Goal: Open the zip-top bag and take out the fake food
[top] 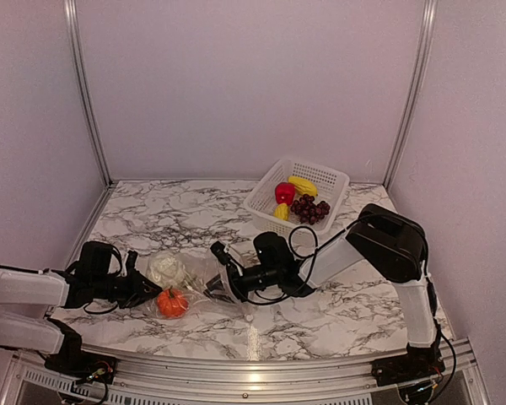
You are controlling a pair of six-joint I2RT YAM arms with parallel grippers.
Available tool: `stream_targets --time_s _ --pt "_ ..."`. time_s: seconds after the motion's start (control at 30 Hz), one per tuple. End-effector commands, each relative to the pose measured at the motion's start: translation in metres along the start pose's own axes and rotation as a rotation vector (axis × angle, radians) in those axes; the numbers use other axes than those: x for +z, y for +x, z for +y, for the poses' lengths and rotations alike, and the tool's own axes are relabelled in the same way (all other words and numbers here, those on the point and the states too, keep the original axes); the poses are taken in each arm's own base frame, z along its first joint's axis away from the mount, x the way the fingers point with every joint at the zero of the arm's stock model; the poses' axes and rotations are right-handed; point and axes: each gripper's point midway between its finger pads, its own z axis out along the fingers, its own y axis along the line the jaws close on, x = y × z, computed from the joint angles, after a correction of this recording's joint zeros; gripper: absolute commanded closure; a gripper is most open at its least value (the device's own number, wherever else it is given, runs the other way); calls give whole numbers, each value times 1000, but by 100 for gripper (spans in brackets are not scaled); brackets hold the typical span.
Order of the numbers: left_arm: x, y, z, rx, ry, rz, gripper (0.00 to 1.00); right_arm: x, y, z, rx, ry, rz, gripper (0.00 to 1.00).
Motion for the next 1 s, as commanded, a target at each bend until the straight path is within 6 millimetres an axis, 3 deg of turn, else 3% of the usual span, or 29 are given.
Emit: stream_targets --time_s 0.0,0.1,0.33,0.57,0.8,0.97 --pt "19 -9 -27 41 78 -5 92 7 -1 12 -3 -73 6 56" --pt "30 -13 -42 50 119 -10 100 9 -2 12 0 -74 12 53" --pt "52 -21 -67 59 171 -16 100 13 -7 8 -20 -45 16 48" --pt "66 -27 -80 46 213 -24 100 20 1 9 -62 1 62 45" --pt "77 -22 -88 44 242 3 100 22 4 -5 -85 94 93 14" --pt "79 -22 -91 36 254 3 100 28 9 -9 -105 115 118 11"
